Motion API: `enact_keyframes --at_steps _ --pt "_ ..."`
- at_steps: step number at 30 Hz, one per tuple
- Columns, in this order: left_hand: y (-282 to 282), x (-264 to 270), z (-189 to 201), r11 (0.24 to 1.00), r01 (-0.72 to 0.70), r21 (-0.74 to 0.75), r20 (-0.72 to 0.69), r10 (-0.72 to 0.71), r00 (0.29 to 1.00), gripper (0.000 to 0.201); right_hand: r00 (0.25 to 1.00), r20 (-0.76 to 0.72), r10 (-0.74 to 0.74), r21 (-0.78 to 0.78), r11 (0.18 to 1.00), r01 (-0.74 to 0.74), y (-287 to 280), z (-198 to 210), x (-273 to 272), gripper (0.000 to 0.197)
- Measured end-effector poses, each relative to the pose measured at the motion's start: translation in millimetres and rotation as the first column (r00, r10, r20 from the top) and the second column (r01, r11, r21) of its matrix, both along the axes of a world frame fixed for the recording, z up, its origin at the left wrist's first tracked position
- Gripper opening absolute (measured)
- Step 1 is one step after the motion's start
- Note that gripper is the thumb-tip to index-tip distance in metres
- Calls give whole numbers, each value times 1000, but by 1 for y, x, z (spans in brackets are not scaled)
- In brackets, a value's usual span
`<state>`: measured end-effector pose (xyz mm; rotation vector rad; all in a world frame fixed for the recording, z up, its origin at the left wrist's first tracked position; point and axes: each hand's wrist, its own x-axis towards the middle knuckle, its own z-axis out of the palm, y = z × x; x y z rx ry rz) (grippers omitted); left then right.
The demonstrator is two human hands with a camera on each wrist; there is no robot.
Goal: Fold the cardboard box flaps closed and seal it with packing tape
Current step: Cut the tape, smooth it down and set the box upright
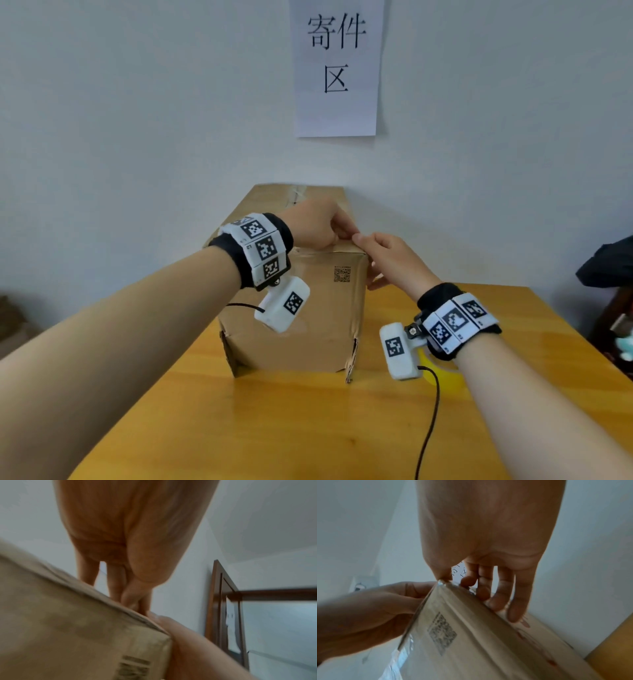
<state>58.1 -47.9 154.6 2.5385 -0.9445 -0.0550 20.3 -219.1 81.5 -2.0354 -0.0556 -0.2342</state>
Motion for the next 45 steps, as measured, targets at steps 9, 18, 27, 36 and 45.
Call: enact_keyframes --at_steps 9,18,27,36,45 --pt "61 -12 0 951 -244 -191 187 280 942 43 987 40 -156 -386 909 160 14 17 -24 40" --pt "117 -22 1 807 -588 48 -89 590 803 30 948 180 -261 -738 601 306 55 46 -42 41" --pt "107 -48 13 914 -399 -71 -484 318 815 32 966 -207 -156 -580 814 7 67 41 -35 78" --pt "100 -4 2 778 -472 -415 -254 400 881 21 993 -69 -93 -522 852 44 51 37 -34 68" --pt "134 76 -24 649 -649 -397 -148 653 743 56 981 26 -191 -491 852 179 -15 35 -23 52"
